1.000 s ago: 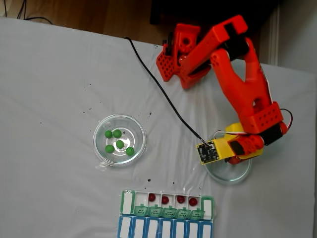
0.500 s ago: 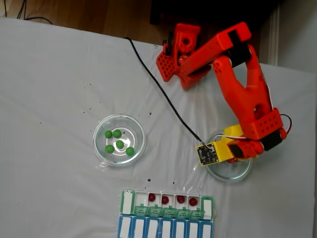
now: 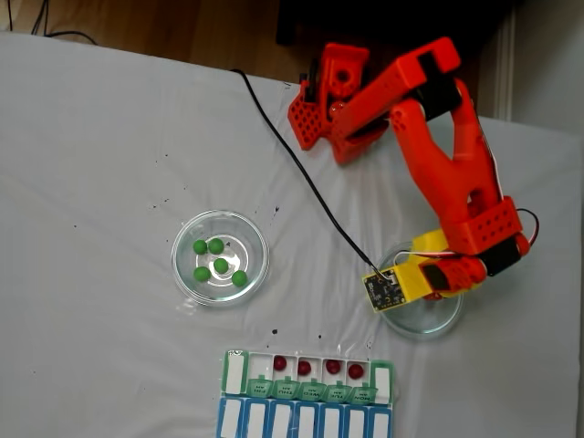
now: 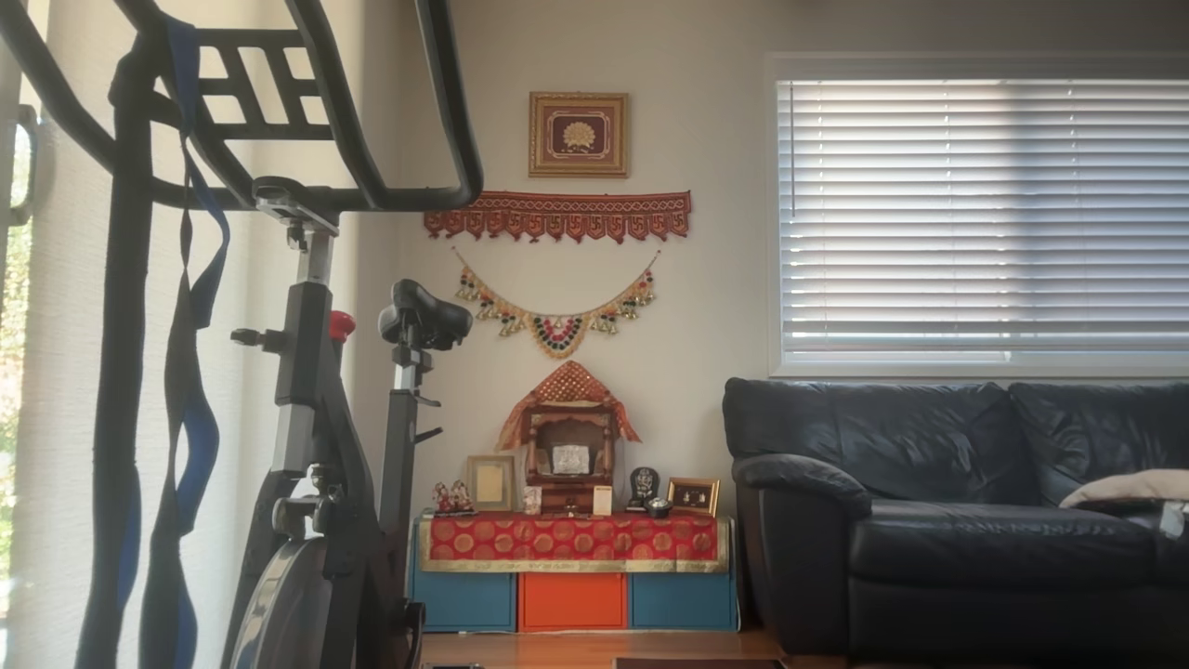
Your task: Sort medicines into box.
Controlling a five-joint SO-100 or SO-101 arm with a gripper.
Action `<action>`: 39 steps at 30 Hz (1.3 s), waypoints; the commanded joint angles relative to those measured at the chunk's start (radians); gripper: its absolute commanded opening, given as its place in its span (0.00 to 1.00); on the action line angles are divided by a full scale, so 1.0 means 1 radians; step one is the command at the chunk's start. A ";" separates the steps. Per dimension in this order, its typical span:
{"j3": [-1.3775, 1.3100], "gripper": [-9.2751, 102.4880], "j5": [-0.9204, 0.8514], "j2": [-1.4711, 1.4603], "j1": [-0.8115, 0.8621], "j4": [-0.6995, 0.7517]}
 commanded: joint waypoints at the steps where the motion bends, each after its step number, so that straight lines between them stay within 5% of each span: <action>1: -0.021 0.23 -0.051 0.075 0.002 0.012; 39: -0.002 0.30 -0.132 0.025 -0.058 0.081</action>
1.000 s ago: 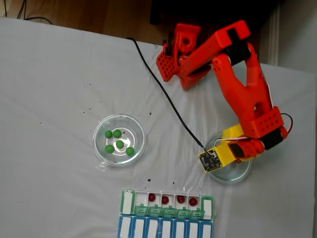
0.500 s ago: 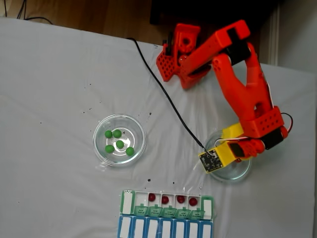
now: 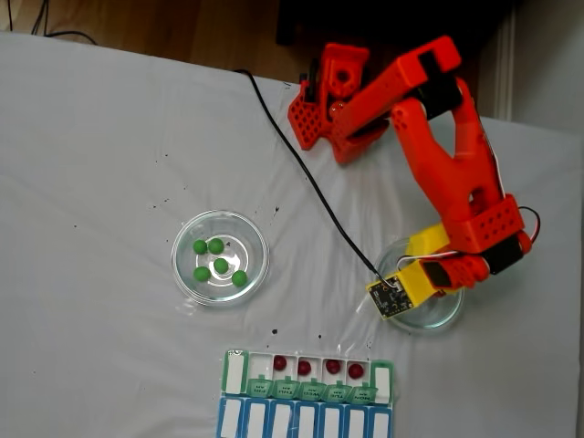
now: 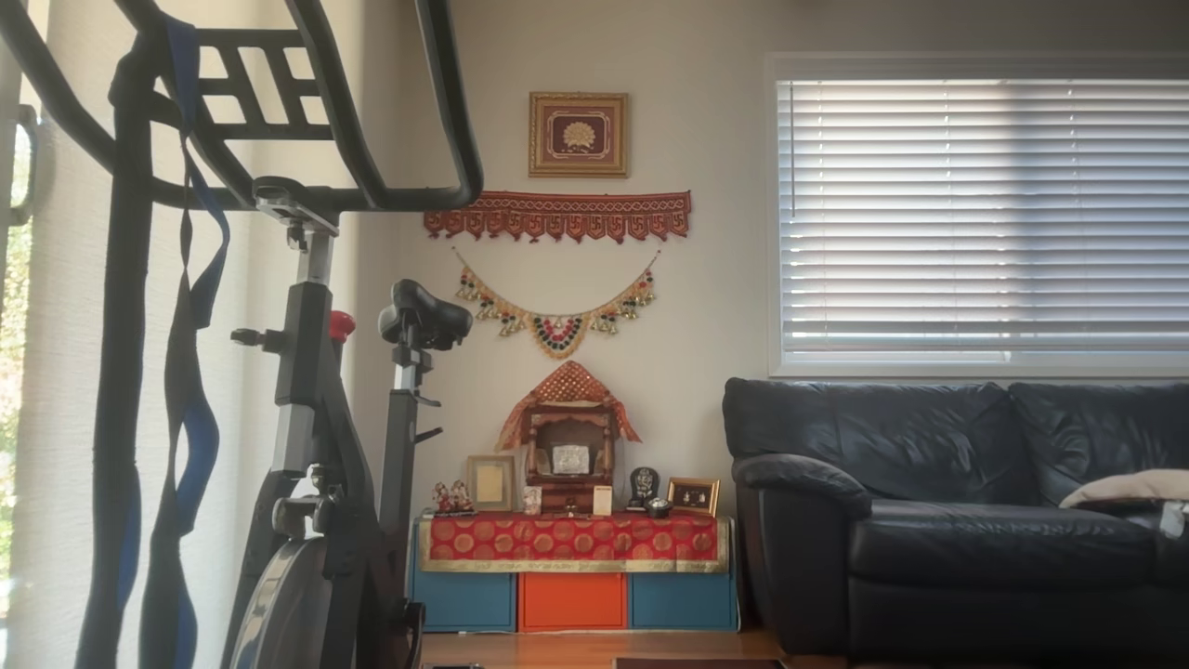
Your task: Sort medicines into box.
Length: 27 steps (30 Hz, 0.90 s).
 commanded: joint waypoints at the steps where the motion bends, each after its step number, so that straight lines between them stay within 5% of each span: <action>1: -0.002 0.29 -0.008 0.017 -0.034 0.023; 27: -0.029 0.23 -0.012 -0.025 -0.060 0.012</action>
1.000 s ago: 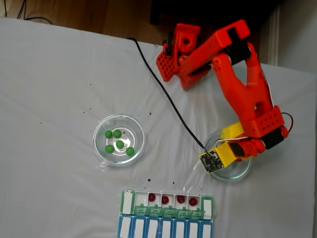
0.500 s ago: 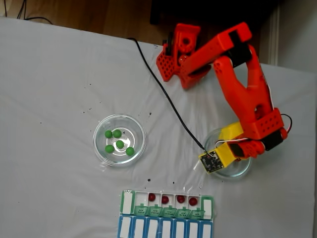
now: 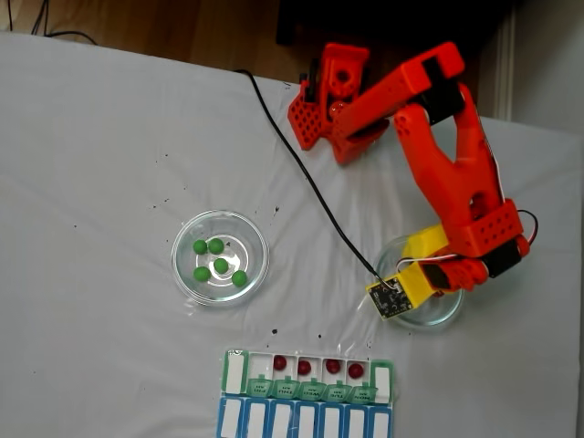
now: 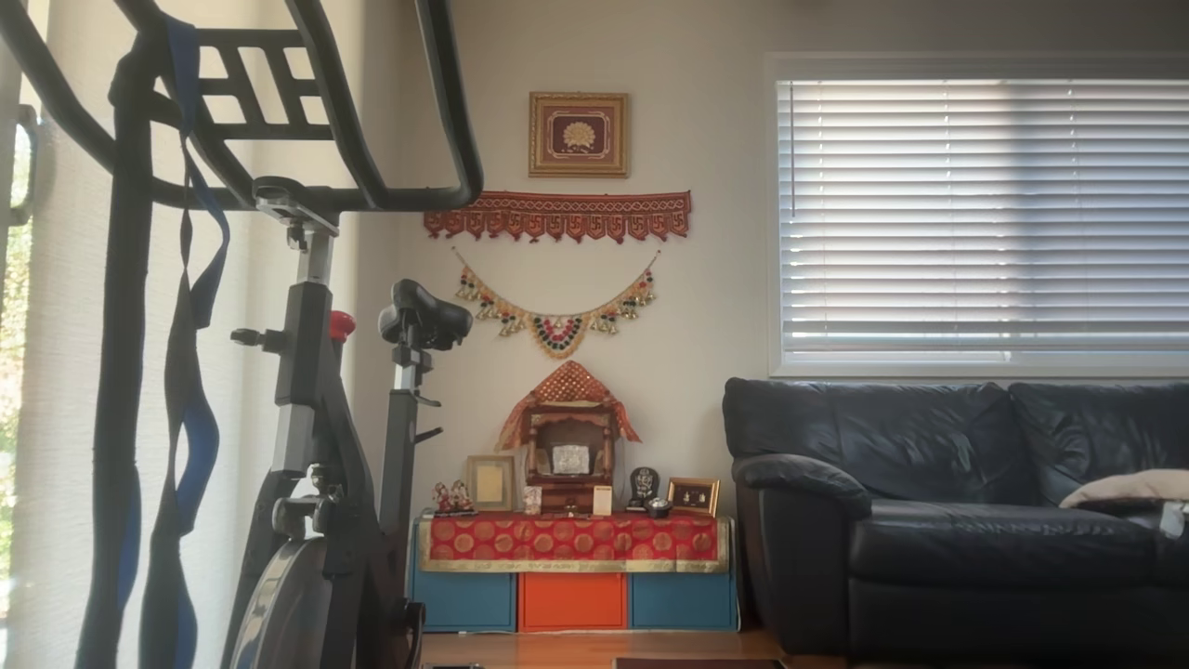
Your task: Sort medicines into box.
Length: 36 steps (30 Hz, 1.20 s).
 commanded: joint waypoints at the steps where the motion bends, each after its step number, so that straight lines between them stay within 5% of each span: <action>1: -0.029 0.23 -0.015 0.034 -0.038 0.018; 36: -0.083 0.23 -0.092 -0.055 0.023 0.061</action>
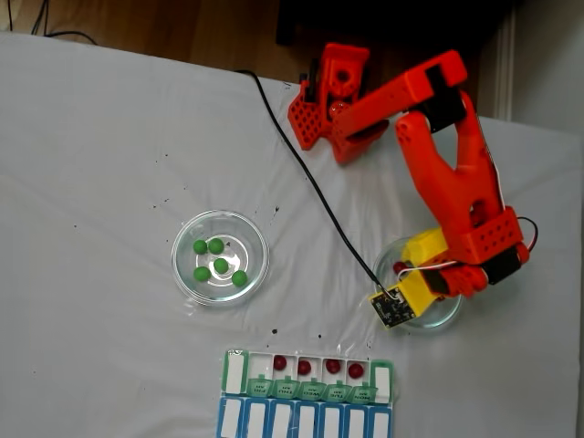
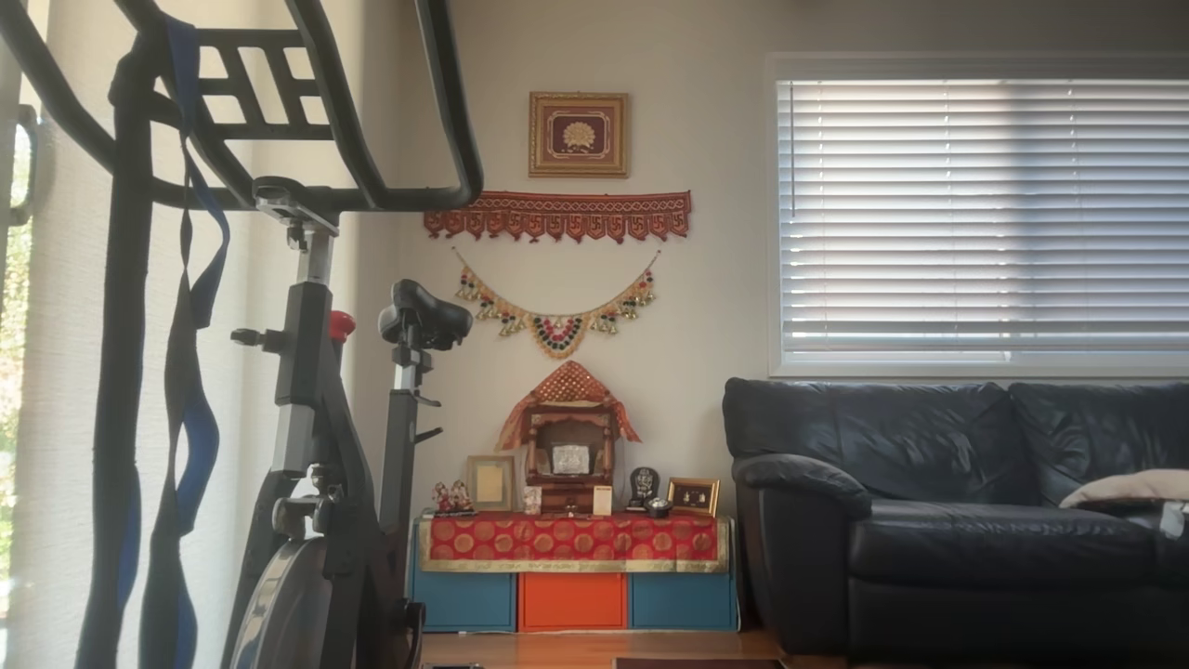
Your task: Sort medicines into box.
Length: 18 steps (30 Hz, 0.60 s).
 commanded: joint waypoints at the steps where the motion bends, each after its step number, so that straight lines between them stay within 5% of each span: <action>1: -0.026 0.23 -0.006 0.006 0.005 0.032; 18: -0.057 0.24 0.032 0.046 0.035 0.049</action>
